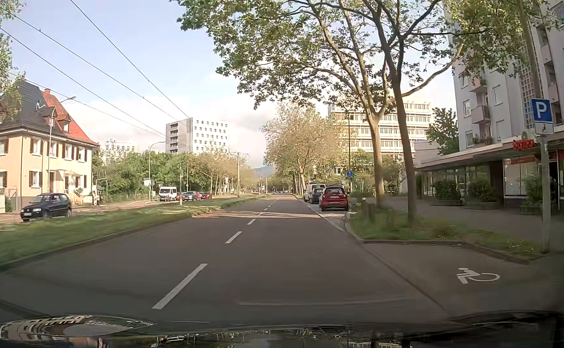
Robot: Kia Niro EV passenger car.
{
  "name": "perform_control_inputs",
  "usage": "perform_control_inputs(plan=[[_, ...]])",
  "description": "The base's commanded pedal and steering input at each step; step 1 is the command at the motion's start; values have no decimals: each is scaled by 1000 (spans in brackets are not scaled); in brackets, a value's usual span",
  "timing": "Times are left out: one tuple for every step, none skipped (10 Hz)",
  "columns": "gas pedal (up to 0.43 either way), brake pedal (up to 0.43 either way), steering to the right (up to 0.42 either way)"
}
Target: Follow the waypoints while adhering to traffic rules and regulations
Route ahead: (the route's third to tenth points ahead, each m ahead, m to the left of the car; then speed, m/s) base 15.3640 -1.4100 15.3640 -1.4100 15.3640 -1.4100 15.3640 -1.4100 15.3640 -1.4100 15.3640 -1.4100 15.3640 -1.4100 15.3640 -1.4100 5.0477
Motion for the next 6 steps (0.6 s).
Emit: perform_control_inputs(plan=[[0,6,12],[0,12,11],[0,6,11],[0,6,11],[0,12,10],[0,12,7]])
